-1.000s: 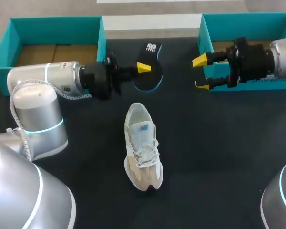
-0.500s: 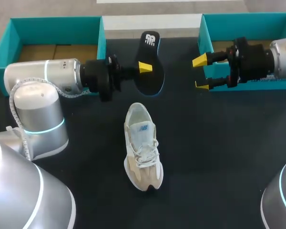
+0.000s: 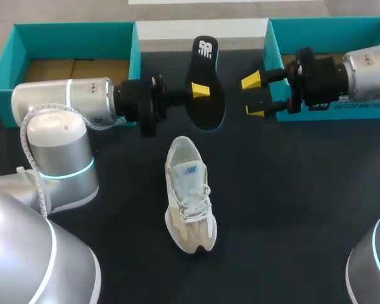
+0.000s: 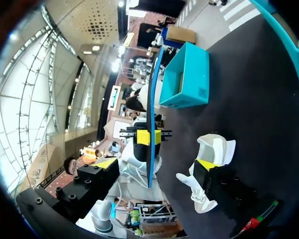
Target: Take the shoe out of the shoebox, open the shoe tongue, remove and reinsert the insole, then place the shoe into the shoebox
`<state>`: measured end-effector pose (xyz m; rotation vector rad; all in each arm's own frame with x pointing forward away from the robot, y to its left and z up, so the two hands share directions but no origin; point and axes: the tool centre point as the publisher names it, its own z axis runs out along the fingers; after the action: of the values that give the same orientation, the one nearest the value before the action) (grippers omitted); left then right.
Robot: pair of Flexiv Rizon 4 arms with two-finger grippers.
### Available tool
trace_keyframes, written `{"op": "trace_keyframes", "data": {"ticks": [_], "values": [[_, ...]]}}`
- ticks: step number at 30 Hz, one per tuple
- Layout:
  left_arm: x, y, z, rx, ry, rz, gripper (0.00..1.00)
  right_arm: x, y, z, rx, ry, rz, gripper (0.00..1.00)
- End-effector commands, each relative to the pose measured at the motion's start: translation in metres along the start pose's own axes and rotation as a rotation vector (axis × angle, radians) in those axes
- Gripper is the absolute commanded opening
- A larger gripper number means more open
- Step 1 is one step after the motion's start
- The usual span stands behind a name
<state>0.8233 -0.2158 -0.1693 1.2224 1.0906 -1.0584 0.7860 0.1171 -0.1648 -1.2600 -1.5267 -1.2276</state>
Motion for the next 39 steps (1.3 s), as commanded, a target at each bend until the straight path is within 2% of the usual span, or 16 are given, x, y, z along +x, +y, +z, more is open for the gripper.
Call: {"op": "trace_keyframes", "data": {"ticks": [1,3,5,6,7,9,10,11,13,39], "values": [[0.007,0.005,0.019,0.007,-0.004,0.013,0.00,-0.006,0.009,0.016,0.016,0.022,-0.003,1.00],[0.009,0.006,0.024,0.009,-0.007,0.019,0.00,-0.007,0.009,0.020,0.025,0.030,-0.003,0.99],[0.010,0.008,0.028,0.004,-0.011,0.028,0.00,-0.007,0.008,0.023,0.028,0.037,-0.004,0.91],[0.011,0.009,0.030,0.002,-0.012,0.028,0.00,-0.008,0.008,0.025,0.030,0.042,-0.003,0.80],[0.012,0.010,0.032,-0.001,-0.014,0.030,0.00,-0.008,0.008,0.026,0.031,0.044,-0.003,0.78],[0.011,0.011,0.034,-0.011,-0.020,0.034,0.00,-0.009,0.007,0.029,0.032,0.050,-0.002,0.65],[0.012,0.011,0.035,-0.013,-0.021,0.033,0.00,-0.009,0.007,0.030,0.033,0.052,-0.002,0.64],[0.012,0.012,0.036,-0.014,-0.022,0.032,0.00,-0.009,0.007,0.030,0.033,0.054,-0.002,0.56],[0.012,0.012,0.038,-0.014,-0.023,0.030,0.00,-0.010,0.006,0.032,0.033,0.058,-0.001,0.49],[0.012,0.013,0.053,-0.037,-0.065,0.020,0.00,-0.014,0.010,0.038,0.063,0.093,0.008,0.21]]}}
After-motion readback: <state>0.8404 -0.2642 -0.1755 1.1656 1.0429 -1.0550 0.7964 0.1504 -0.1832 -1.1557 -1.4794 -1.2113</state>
